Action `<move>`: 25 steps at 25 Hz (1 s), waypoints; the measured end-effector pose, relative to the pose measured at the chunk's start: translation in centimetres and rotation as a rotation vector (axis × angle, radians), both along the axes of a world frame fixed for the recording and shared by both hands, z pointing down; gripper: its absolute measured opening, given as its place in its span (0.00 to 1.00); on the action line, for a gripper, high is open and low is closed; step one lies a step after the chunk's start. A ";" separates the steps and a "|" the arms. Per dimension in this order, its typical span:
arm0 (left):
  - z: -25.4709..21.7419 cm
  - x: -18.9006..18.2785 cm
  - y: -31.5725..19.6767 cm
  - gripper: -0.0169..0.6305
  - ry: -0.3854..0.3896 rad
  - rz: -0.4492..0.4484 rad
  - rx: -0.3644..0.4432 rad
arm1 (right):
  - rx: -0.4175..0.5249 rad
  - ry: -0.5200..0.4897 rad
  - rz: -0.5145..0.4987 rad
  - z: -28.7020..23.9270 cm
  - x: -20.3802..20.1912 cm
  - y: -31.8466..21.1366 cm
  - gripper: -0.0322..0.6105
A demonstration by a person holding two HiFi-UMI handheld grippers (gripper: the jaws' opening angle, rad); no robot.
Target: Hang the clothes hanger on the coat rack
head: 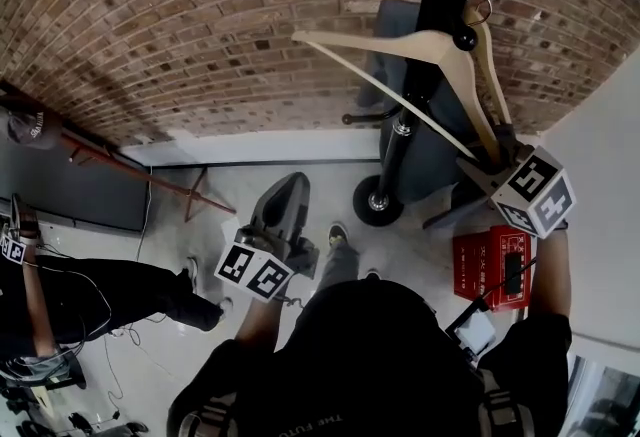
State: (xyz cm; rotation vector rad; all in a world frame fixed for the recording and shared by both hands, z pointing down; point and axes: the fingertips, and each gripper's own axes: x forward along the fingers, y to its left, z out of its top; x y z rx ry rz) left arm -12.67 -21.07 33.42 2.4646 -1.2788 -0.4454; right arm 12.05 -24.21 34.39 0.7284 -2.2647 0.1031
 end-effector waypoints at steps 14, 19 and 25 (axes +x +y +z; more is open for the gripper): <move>-0.2 -1.1 0.1 0.06 0.007 -0.013 0.011 | -0.001 0.057 -0.004 1.1 -0.5 -0.9 0.09; -0.1 -1.6 0.2 0.06 0.009 -0.023 0.007 | -0.008 0.067 -0.009 1.7 -0.8 -1.1 0.09; 0.2 -1.7 0.2 0.06 0.012 -0.029 0.001 | 0.004 0.094 0.007 2.3 -0.3 -1.7 0.09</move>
